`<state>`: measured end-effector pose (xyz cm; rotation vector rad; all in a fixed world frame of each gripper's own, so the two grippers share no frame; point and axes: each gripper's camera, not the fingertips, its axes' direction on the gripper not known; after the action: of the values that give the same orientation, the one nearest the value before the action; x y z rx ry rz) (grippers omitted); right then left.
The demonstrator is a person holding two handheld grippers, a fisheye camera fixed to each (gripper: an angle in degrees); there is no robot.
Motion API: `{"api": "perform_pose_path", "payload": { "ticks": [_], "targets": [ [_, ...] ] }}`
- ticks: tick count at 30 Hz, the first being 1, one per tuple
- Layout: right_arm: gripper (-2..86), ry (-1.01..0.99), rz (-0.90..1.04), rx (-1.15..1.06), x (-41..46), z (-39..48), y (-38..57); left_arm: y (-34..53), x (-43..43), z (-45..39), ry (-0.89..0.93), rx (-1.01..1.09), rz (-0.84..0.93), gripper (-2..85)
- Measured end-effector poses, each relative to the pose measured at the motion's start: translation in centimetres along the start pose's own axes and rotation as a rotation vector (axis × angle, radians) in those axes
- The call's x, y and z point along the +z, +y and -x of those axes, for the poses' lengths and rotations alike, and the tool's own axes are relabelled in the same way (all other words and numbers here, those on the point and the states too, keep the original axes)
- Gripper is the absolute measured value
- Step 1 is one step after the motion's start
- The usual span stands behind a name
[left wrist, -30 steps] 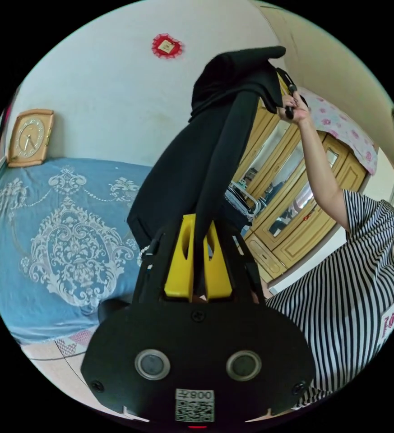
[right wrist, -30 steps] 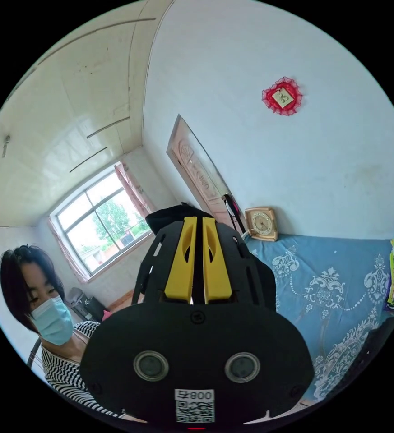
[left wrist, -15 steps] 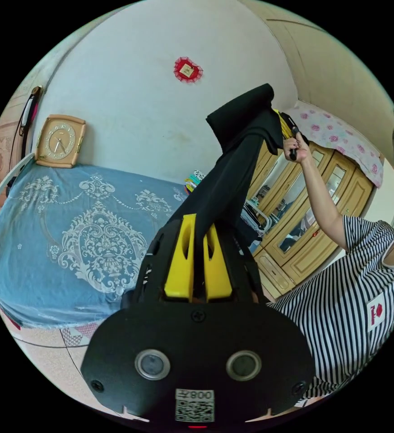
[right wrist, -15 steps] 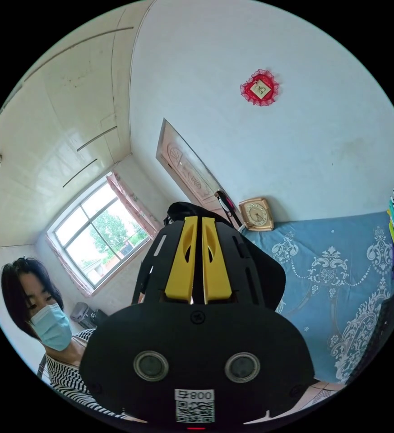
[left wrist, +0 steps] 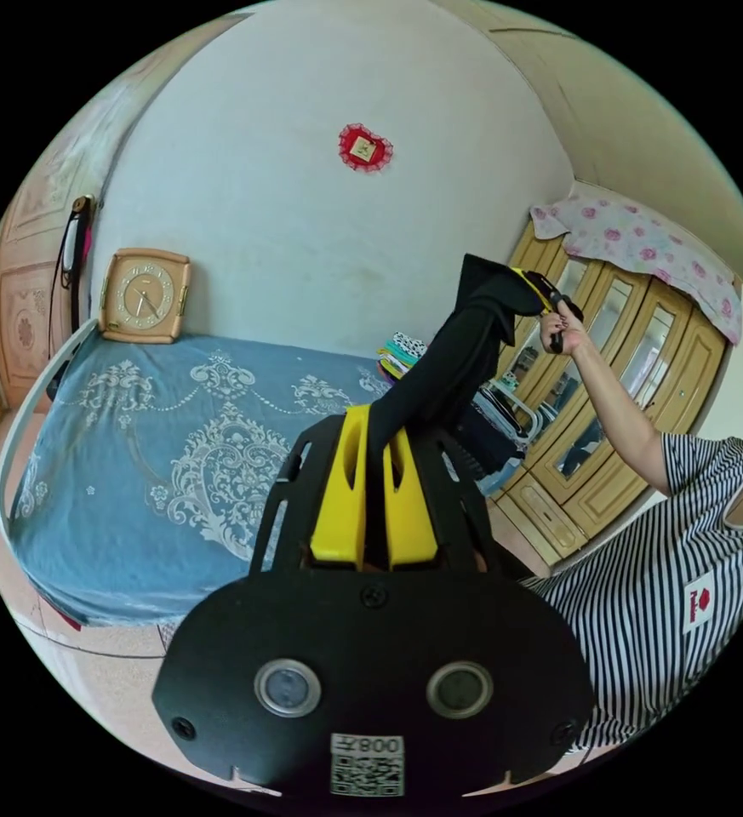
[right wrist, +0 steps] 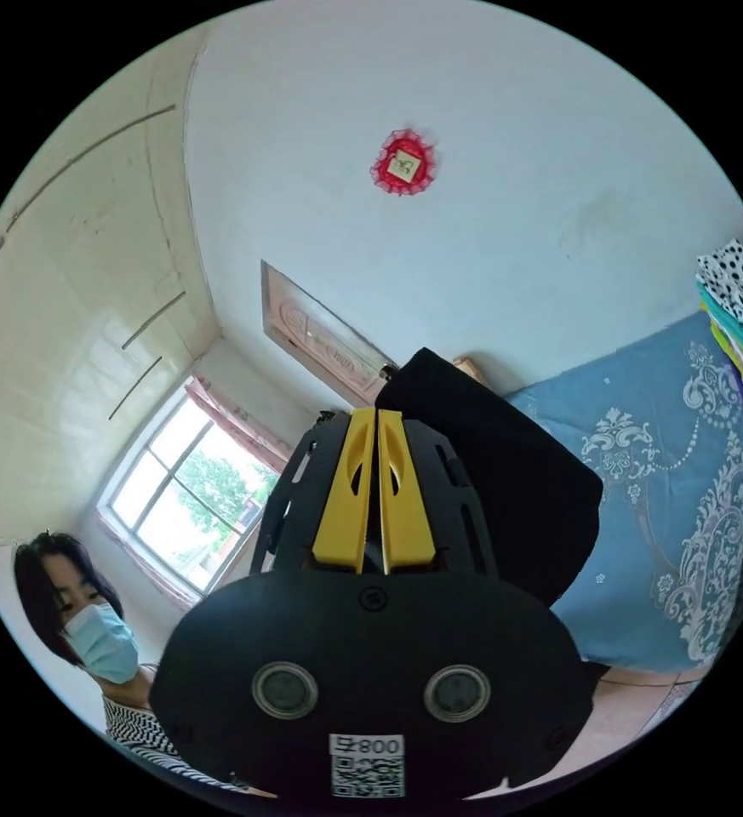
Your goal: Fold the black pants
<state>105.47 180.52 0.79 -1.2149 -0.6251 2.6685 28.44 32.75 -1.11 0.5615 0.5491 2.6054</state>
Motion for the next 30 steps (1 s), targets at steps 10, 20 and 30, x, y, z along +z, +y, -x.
{"api": "perform_pose_path", "payload": {
  "ticks": [10,20,30],
  "targets": [
    [0.0,-0.033,-0.070,0.123,2.7,-2.9,0.6,-16.8,-1.4,5.0,-0.193,0.090,-0.029,0.0],
    [0.0,0.036,0.027,0.000,8.1,-2.8,11.3,-24.3,-4.5,7.2,-0.317,0.379,0.022,0.0],
    [0.3,0.319,0.324,0.536,14.9,-19.5,42.8,4.2,8.9,33.5,-0.364,-0.434,0.625,0.0]
  ]
}}
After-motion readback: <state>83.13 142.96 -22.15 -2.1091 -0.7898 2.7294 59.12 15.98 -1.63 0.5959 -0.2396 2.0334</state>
